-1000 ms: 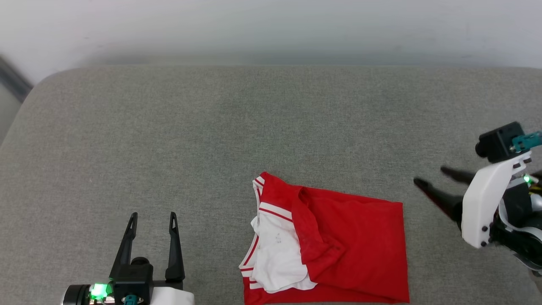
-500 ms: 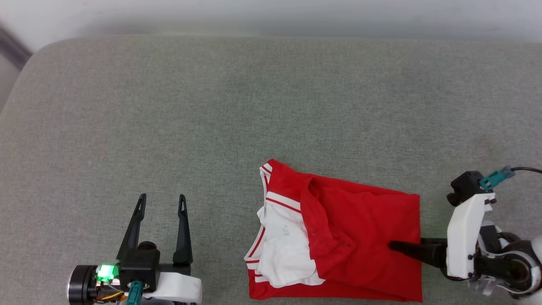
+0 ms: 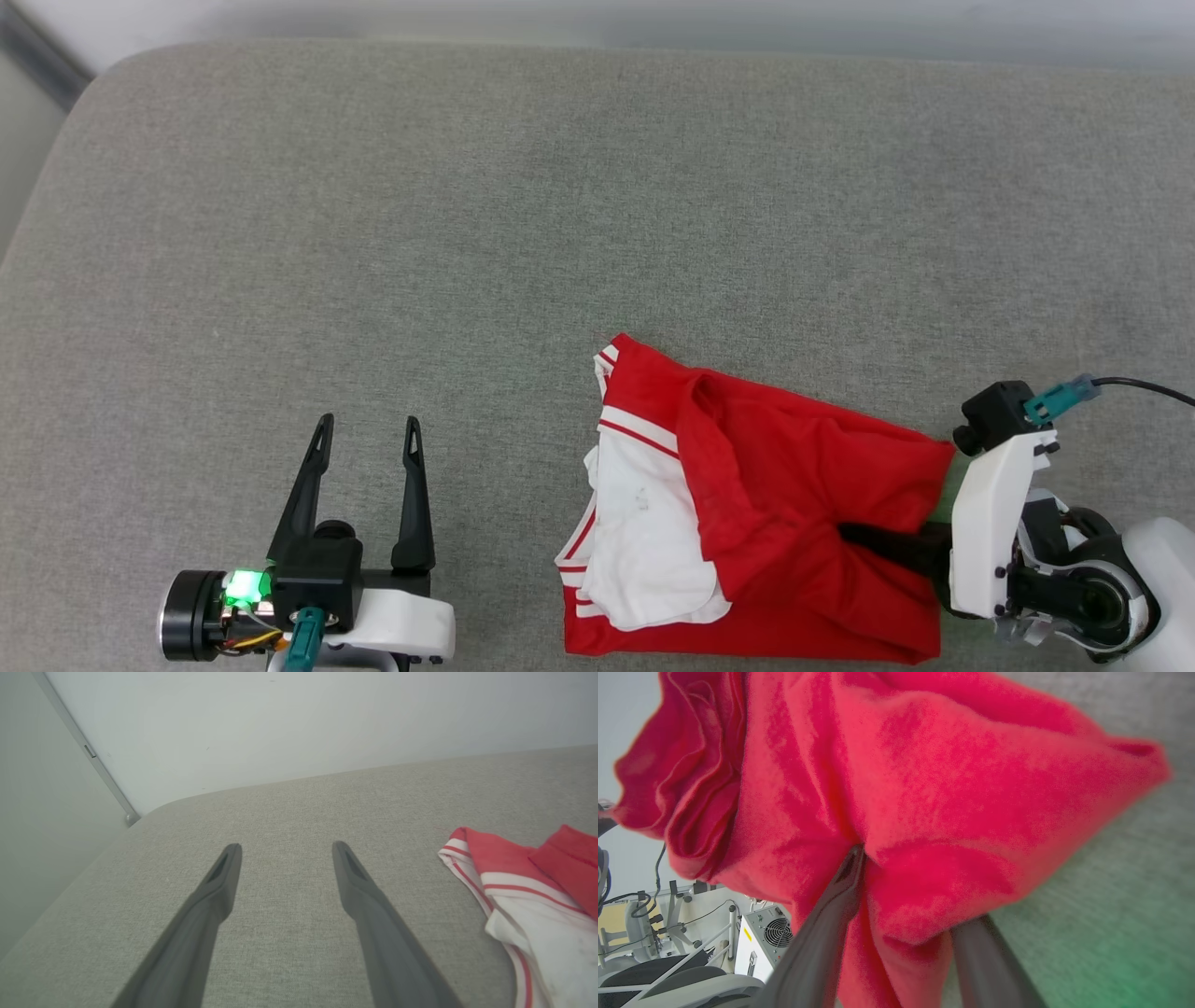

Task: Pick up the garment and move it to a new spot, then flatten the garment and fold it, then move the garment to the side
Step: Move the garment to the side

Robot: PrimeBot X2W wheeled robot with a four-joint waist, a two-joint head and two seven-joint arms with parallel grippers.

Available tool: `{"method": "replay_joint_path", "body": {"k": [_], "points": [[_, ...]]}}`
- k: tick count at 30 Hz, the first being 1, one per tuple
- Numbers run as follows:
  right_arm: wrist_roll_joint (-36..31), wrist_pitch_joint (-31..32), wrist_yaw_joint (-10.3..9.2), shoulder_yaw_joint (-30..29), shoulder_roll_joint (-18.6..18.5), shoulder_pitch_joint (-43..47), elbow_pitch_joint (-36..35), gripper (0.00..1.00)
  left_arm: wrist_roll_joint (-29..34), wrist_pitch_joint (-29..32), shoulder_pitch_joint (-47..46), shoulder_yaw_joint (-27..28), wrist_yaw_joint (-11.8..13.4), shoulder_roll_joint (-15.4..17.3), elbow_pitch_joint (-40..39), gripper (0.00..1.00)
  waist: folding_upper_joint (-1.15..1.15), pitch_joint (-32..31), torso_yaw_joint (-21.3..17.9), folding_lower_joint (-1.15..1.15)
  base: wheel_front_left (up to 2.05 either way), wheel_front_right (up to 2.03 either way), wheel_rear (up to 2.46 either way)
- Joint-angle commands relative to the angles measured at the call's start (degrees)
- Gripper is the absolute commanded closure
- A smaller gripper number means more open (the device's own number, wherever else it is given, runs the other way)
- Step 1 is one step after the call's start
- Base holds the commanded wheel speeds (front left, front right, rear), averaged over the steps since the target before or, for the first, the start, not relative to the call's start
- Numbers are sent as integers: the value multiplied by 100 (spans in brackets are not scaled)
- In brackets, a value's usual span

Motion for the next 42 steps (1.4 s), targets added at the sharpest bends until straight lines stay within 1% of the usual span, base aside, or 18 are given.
{"method": "replay_joint_path", "body": {"k": [1,7,9,13,14,17,21,26,28,30,34,36,42], "points": [[-34,12,-23,269,113,143,208,100,-17,-12,-54,-7,17,-19,32,0,0,-44,9,0,0,0,0],[-53,-295,-17,407,-142,-99,-12,100,-39,-12,67,16,19,-56,74,0,0,-310,-13,0,0,0,0],[-130,-428,-16,516,-243,-271,-170,100,-49,-12,139,54,42,-62,46,0,0,-399,-88,0,0,0,0],[-236,-504,-16,830,-512,-550,-532,100,-68,-12,292,144,78,-75,20,0,0,-566,-352,0,0,0,0],[-236,-504,-16,830,-512,-550,-532,100,-68,-12,292,144,78,-75,20,0,0,-566,-352,0,0,0,0],[-278,-553,-16,978,-792,-749,-854,100,-80,-12,358,190,47,-65,-4,0,0,-652,-590,0,0,0,0],[-463,-525,-16,1178,-1308,-1026,-1307,100,-81,-12,385,280,50,-58,-54,0,0,-649,-988,0,0,0,0],[-810,-480,-16,1404,-1935,-1406,-1678,100,-73,-12,349,401,12,-10,-184,0,0,-448,-1579,0,0,0,0],[-1014,-584,-16,1476,-2147,-1591,-1731,100,-77,-12,281,472,8,6,-235,0,0,-318,-1808,0,0,0,0],[-1155,-691,-16,1503,-2333,-1729,-1681,100,-53,-12,220,509,-13,39,-287,0,0,-163,-1986,0,0,0,0],[-1491,-939,-16,1465,-2655,-1998,-1436,100,13,-12,51,523,-81,125,-368,0,0,126,-2168,0,0,0,0],[-1628,-1069,-17,1374,-2784,-2110,-1169,100,39,-12,-31,534,-94,162,-429,0,0,288,-2202,0,0,0,0],[-1928,-1327,-16,1193,-2945,-2488,-185,100,76,-12,-249,519,-149,321,-524,0,0,751,-2186,0,0,0,0]]}}
